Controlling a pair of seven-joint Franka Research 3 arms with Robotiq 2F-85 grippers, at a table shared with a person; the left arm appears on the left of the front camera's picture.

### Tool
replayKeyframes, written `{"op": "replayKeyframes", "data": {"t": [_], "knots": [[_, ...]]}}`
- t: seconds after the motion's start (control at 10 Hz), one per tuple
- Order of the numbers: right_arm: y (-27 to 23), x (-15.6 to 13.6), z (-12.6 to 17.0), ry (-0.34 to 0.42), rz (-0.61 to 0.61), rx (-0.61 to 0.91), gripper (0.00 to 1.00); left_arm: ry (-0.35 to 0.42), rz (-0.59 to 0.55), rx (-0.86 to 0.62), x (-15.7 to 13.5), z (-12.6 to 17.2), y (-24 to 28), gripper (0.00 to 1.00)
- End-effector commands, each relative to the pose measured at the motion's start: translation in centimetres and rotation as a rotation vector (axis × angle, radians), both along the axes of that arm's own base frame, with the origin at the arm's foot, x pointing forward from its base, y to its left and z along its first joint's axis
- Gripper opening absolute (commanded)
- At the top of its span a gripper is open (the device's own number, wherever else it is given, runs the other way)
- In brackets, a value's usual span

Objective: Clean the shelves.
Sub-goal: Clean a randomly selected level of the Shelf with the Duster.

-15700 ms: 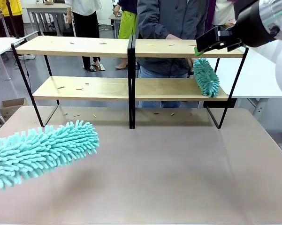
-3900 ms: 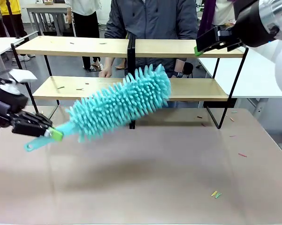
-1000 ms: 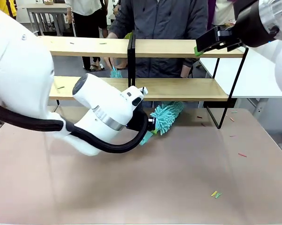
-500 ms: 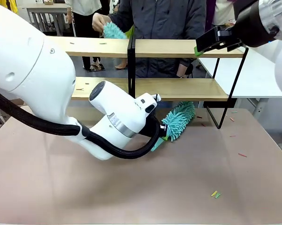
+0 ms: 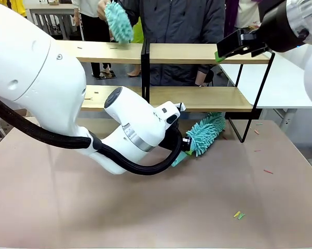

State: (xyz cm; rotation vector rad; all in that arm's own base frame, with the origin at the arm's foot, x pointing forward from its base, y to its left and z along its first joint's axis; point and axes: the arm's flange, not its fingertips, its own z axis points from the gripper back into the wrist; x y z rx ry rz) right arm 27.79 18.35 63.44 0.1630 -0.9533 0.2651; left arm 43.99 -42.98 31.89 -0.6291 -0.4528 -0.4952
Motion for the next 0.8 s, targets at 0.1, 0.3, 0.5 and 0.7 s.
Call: {"op": "replayKeyframes", "data": {"t": [0.1,0.3,0.5,0.7], "knots": [[0.0,0.1,0.0,0.002,0.001,0.004,1.00,-0.048,-0.139,0.062,0.0,0.2,-0.8,0.13],[0.0,0.1,0.0,0.002,0.001,0.004,1.00,-0.044,-0.189,0.126,0.2,0.0,-0.5,0.13],[0.0,0.1,0.0,0.002,0.001,0.004,1.00,-0.049,-0.291,0.147,-0.3,0.2,0.0,0.13],[0.0,0.1,0.0,0.002,0.001,0.004,1.00,-0.043,-0.422,0.187,-1.4,1.0,1.4,0.13]]}}
